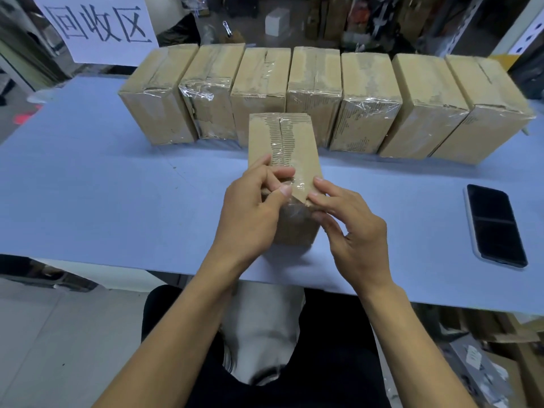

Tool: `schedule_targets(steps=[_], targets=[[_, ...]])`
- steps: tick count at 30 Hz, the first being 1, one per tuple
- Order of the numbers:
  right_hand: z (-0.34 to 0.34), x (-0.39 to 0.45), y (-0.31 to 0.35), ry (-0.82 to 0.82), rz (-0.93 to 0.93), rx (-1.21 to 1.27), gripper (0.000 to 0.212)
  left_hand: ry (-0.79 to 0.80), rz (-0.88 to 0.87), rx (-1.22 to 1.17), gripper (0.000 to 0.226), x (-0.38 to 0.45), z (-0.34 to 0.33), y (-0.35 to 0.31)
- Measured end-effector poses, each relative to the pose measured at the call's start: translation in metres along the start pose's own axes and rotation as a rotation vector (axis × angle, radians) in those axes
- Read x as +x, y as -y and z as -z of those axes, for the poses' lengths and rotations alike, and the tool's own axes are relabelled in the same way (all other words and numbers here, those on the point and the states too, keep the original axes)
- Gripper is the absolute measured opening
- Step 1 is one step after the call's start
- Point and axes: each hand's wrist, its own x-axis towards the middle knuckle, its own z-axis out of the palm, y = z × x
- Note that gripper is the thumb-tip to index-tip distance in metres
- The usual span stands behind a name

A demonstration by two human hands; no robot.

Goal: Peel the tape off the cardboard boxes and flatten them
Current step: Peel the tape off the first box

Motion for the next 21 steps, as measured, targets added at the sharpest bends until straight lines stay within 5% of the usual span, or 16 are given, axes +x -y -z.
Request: schedule_targets(steps=[8,11,15,21], targets=[[-0.004,-0.003,-0.004,-0.007,-0.03,0.1,0.025,-0.051,0.057,-0.299,0.017,0.002,0.004,-0.002],[-0.003,-0.003,-0.006,0.006,-0.055,0.149,0.026,-0.057,0.078,-0.451,0.037,0.004,0.006,-0.005],[0.001,0.0,0.001,0.026,-0.066,0.104,0.025,-0.067,0.076,-0.279,0.019,0.002,0.007,-0.004],[0.003,0.019,0.019,0.11,0.106,-0.168,0.042,-0.001,-0.033,-0.032,0.023,-0.003,0.01,0.001]])
